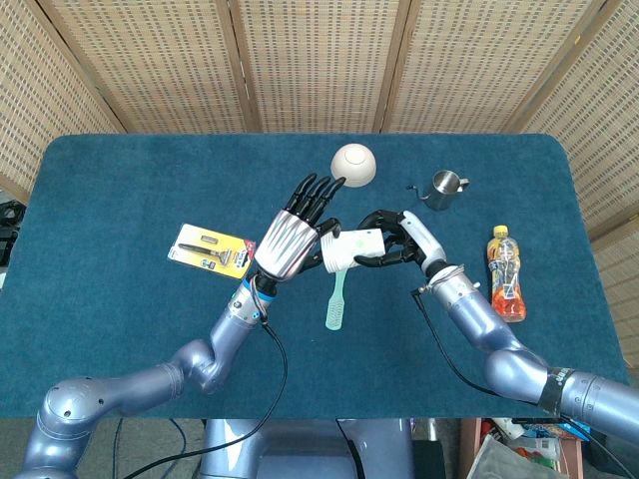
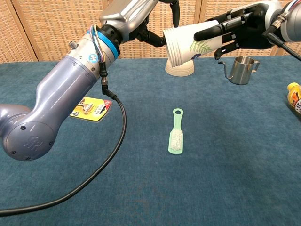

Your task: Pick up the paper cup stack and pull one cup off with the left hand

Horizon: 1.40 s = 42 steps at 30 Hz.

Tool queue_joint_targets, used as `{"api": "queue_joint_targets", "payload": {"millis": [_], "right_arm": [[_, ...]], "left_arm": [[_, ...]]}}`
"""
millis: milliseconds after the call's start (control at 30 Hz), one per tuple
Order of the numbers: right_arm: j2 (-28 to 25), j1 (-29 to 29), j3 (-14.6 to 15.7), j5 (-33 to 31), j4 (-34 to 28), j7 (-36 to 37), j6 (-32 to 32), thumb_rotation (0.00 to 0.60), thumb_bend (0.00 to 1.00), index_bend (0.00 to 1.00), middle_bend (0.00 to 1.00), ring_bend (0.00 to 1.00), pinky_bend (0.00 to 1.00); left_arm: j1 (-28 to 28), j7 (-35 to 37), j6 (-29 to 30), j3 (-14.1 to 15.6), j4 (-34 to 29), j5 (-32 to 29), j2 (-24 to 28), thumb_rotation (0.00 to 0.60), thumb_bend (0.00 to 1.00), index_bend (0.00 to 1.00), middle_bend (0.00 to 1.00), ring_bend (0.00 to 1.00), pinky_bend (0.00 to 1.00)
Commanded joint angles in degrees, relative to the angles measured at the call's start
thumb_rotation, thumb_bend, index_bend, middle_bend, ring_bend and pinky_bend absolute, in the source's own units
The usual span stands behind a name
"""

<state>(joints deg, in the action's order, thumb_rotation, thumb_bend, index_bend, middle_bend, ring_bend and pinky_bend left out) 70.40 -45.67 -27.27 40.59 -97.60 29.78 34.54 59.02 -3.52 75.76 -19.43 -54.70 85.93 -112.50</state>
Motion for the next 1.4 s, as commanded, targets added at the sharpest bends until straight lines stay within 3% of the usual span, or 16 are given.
{"api": "queue_joint_targets", "payload": {"millis": [33,433,1167,1300,1400], "right_arm": [[0.01,0.04,-0.04,0.08,-0.04,0.06,0.04,0.600,0.46,0.58,0.55,0.42,0.65],[-0.15,0.45,-0.33,0.23,0.93,0.43,0.66,0.600,0.46,0.58,0.55,0.42,0.65],[0.65,3.25,1.95,0.26,10.73,1.43,-0.89,0.600,0.46,0.58,0.55,0.42,0.65],[1.41,3.29,3.36,1.75,12.26,-0.54,-0.35,0.600,0.46,0.58,0.55,0.42,0.65],[2.45,2.76,5.47,3.92,13.67,-5.00,2.24,0.600,0.47,0.58,0.55,0.42,0.65]], "left_arm": [[0.06,-0.04,0.04,-0.02,0.07,-0.15,-0.09,0.600,0.49,0.67,0.00,0.00,0.00],[-0.90,0.70,0.83,0.46,0.08,-0.62,0.93,0.600,0.49,0.69,0.00,0.00,0.00],[-10.24,7.57,3.30,3.55,2.25,-2.40,10.90,0.600,0.50,0.69,0.00,0.00,0.00],[-11.27,7.42,-0.49,4.87,2.78,-3.52,13.16,0.600,0.50,0.70,0.01,0.00,0.00],[-11.76,4.59,-9.79,6.03,-1.95,-7.23,18.13,0.600,0.50,0.70,0.01,0.00,0.00]]}}
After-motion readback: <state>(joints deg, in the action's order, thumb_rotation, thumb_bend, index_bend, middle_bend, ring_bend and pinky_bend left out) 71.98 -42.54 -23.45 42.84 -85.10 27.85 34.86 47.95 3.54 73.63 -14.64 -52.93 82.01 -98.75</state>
